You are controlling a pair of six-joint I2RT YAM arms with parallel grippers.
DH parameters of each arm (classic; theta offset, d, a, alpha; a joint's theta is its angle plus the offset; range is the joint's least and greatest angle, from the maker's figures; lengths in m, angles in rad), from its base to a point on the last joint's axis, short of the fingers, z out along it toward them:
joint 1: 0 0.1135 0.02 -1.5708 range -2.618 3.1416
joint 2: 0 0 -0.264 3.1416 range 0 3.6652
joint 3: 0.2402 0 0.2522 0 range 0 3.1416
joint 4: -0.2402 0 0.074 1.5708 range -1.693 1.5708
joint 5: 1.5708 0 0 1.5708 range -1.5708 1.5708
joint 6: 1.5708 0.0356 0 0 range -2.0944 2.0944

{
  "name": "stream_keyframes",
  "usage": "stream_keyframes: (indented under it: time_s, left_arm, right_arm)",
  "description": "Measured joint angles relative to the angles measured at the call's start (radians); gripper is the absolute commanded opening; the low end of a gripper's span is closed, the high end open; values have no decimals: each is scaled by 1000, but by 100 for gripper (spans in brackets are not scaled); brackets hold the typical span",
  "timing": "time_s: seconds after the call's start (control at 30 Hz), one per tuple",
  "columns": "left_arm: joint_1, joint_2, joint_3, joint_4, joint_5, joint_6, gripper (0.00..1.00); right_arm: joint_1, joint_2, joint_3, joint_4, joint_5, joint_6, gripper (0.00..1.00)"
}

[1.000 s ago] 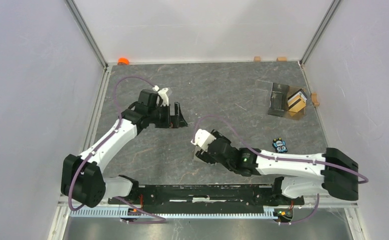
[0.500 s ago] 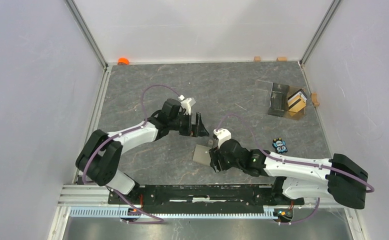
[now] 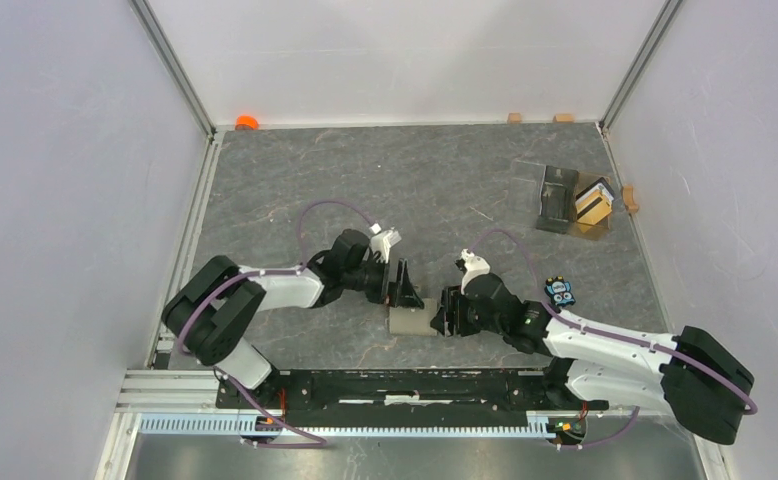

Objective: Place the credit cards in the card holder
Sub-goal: Close the card holder at the center of the board.

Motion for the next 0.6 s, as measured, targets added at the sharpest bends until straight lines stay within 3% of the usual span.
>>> stream_keyframes:
  time_s: [0.3, 0.6]
  left_arm:
    - [-37, -186, -153, 15, 6, -44, 98]
    - [-63, -196, -199, 84, 17, -125, 99]
  right_arm:
    - [-33, 69, -44, 126, -33, 47, 53]
    - [-59, 229, 12, 263, -42, -10, 50]
